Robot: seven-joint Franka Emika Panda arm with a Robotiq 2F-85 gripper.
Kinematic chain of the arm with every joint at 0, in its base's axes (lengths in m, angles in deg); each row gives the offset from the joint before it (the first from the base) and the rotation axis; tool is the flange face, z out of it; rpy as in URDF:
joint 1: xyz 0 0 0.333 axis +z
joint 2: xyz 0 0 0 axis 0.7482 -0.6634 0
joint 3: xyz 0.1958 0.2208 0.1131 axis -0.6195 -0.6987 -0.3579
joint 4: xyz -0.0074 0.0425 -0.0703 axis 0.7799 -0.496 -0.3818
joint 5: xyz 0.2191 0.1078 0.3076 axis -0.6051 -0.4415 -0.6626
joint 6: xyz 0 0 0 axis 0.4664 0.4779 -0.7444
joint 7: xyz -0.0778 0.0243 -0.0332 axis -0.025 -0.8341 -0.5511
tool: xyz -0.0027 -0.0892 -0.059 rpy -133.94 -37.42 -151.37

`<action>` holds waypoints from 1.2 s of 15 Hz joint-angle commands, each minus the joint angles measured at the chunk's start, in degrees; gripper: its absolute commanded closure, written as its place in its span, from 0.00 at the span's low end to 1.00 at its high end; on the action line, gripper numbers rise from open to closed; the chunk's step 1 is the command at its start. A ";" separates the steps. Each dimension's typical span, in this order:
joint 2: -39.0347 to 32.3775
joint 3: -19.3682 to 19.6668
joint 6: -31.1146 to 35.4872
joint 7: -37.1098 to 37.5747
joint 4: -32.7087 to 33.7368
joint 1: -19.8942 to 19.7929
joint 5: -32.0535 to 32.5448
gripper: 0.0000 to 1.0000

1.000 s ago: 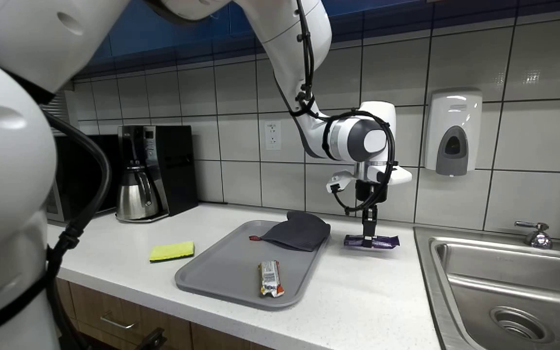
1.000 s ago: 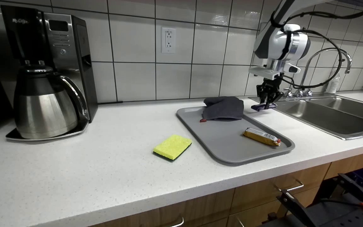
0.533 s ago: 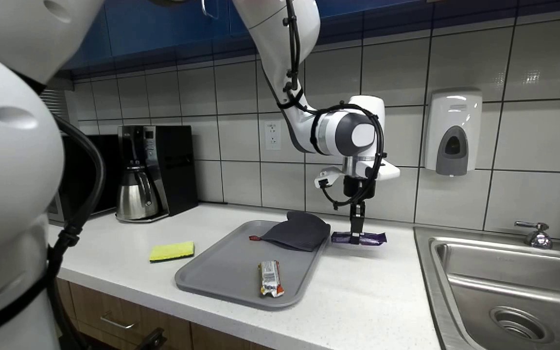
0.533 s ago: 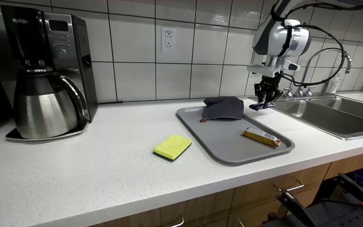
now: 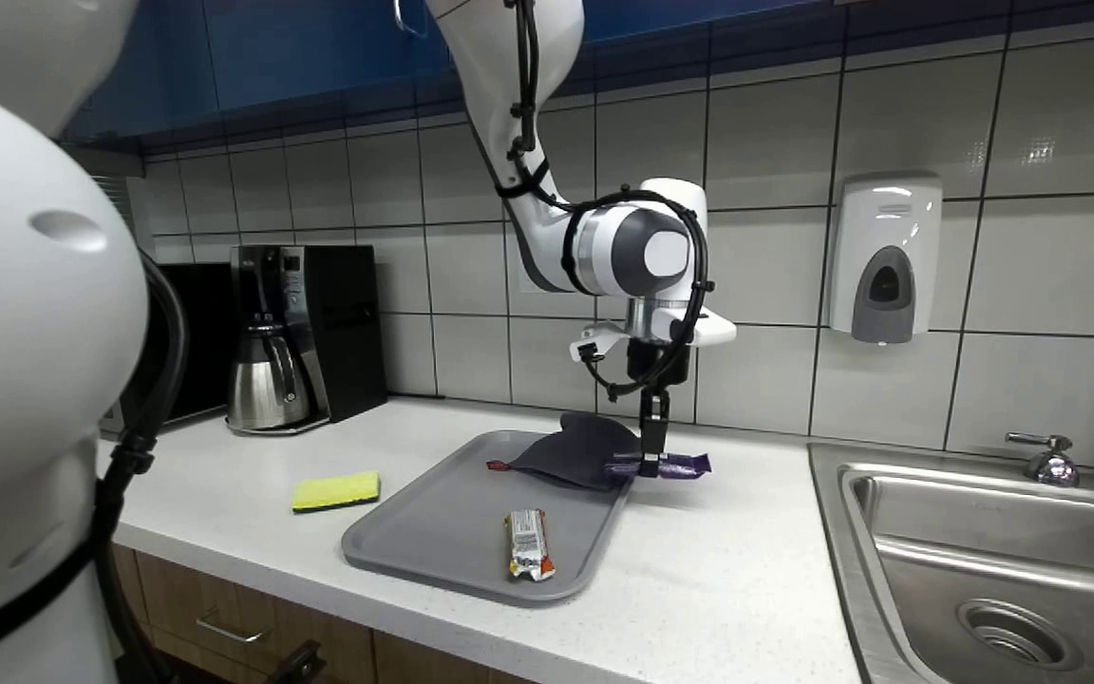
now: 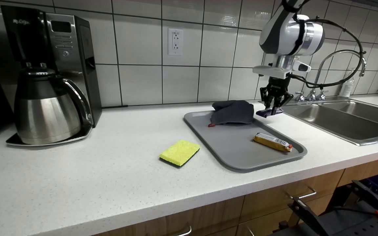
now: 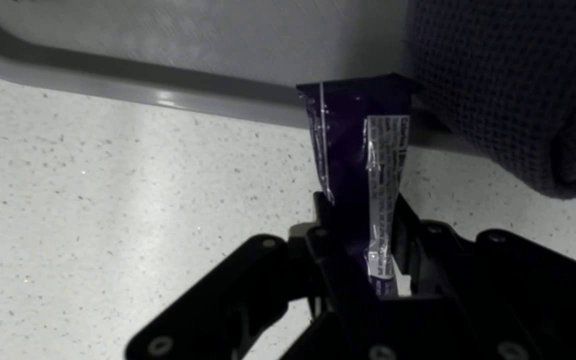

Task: Put the orange packet and the purple packet on the tray

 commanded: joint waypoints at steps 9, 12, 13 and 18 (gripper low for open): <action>5.12 -1.93 3.16 5.34 -9.56 5.50 3.11 0.93; 4.98 -2.56 3.43 8.19 -10.25 7.14 3.41 0.93; 4.87 -2.87 3.72 8.79 -10.52 7.51 3.38 0.93; 3.71 -3.61 4.10 13.61 -10.34 9.48 4.39 0.93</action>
